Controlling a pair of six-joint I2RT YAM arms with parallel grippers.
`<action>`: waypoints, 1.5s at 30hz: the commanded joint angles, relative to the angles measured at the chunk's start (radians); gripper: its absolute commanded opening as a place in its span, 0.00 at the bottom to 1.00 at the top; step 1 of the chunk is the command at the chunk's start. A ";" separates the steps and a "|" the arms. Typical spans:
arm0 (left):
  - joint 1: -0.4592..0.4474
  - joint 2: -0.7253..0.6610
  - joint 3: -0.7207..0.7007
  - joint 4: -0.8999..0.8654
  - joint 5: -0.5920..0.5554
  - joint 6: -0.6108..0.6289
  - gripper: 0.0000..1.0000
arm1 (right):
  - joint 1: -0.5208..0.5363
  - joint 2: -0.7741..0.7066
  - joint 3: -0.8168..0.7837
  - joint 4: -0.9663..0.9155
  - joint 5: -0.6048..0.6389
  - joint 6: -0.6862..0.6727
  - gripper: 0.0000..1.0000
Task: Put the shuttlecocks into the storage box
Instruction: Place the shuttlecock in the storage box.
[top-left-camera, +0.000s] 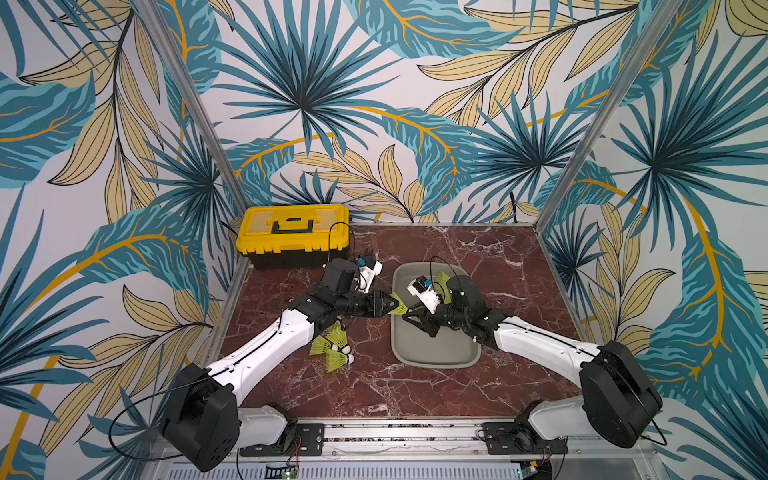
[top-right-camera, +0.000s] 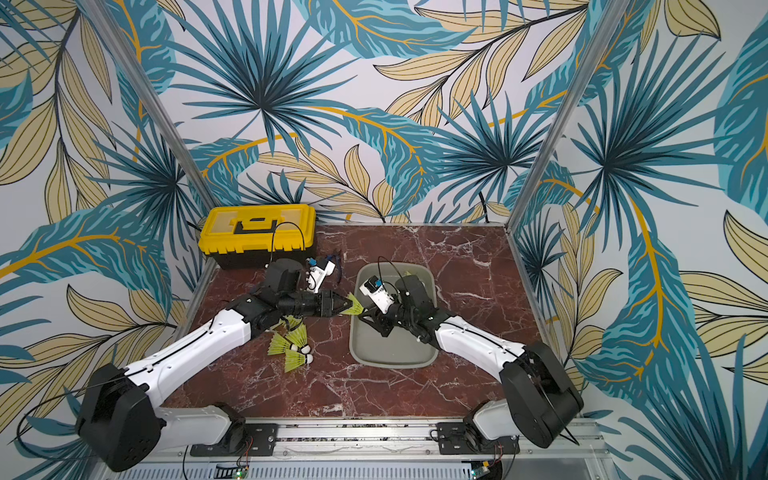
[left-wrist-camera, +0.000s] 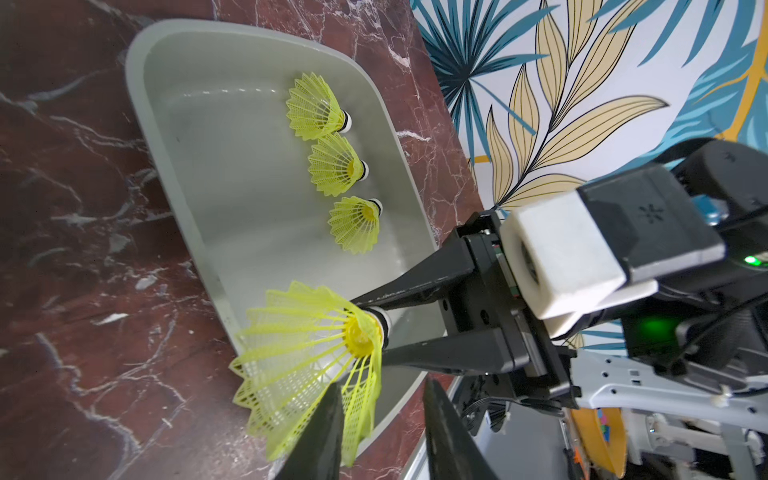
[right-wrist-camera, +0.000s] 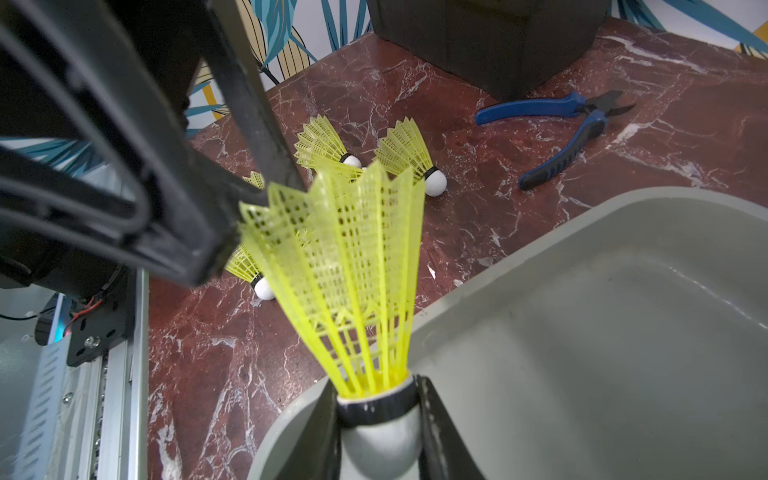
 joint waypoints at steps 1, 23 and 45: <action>0.004 0.024 0.080 -0.154 -0.011 0.139 0.35 | 0.004 -0.030 0.021 -0.068 0.006 -0.049 0.17; 0.004 0.060 0.112 -0.148 0.059 0.186 0.06 | 0.006 -0.028 0.040 -0.114 -0.010 -0.063 0.19; -0.029 0.055 -0.033 0.259 0.002 -0.165 0.00 | 0.007 -0.392 -0.200 -0.007 0.380 0.042 0.58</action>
